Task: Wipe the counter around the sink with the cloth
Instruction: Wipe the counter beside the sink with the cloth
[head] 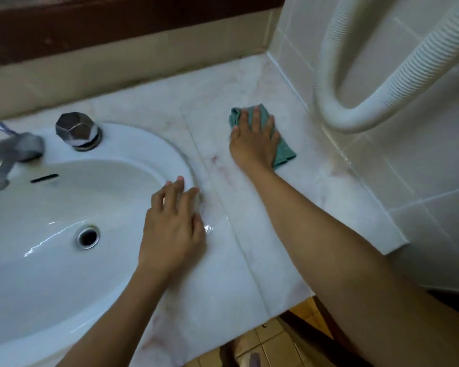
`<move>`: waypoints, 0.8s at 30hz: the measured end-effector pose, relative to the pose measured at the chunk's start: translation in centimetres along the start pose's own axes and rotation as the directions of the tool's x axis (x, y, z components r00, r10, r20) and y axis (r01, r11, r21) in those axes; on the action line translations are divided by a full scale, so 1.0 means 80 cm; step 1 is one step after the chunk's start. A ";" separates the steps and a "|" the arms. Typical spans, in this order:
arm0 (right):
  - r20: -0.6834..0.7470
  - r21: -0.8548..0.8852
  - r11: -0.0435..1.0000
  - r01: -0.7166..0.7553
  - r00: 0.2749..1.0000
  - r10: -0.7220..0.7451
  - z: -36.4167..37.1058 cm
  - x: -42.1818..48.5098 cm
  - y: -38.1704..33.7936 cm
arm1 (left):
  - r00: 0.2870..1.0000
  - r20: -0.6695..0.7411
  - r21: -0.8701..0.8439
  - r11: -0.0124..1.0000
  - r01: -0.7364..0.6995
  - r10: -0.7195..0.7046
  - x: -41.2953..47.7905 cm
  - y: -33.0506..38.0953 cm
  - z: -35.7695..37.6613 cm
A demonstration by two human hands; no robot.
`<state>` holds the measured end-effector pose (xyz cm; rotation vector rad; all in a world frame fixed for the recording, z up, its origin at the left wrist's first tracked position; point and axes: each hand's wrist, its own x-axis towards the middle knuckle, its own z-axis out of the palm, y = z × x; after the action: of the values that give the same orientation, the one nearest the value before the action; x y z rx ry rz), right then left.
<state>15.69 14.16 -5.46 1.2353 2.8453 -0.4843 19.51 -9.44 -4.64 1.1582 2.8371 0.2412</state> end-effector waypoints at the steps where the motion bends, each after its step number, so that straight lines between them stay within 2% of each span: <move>1: 0.017 -0.005 0.998 0.057 0.998 -0.057 0.007 -0.003 -0.015 | 1.000 0.005 -0.002 1.000 0.004 -0.004 0.000 -0.001 0.001; 4: 0.036 -0.029 0.977 0.213 0.977 -0.212 0.024 -0.039 -0.030 | 1.000 -0.013 -0.053 0.998 0.019 -0.020 -0.003 0.001 -0.003; 8: 0.052 -0.029 0.964 0.265 0.963 -0.263 0.033 -0.119 -0.017 | 0.988 -0.143 -0.250 0.968 0.012 -0.050 -0.009 0.003 -0.013; 13: 0.081 -0.038 0.964 0.264 0.962 -0.261 0.033 -0.245 0.003 | 0.923 -0.293 -0.547 0.836 0.053 -0.249 -0.038 0.003 -0.031; 18: 0.129 -0.088 0.954 0.286 0.953 -0.274 0.036 -0.320 0.017 | 0.861 -0.271 -0.607 0.770 0.194 -0.431 -0.162 -0.033 -0.040; 20: 0.145 -0.075 0.964 0.256 0.959 -0.243 0.040 -0.341 0.006 | 0.801 -0.272 -0.578 0.756 0.307 -0.533 -0.241 -0.061 -0.038; 24: 0.148 -0.042 0.979 0.201 0.970 -0.193 0.054 -0.400 -0.031 | 0.594 -0.272 -0.582 0.621 0.525 -0.757 -0.373 -0.106 -0.036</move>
<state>35.49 -11.44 -4.93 0.8750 2.8488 -0.4714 34.62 -36.62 -3.11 -0.1502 3.0956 1.2043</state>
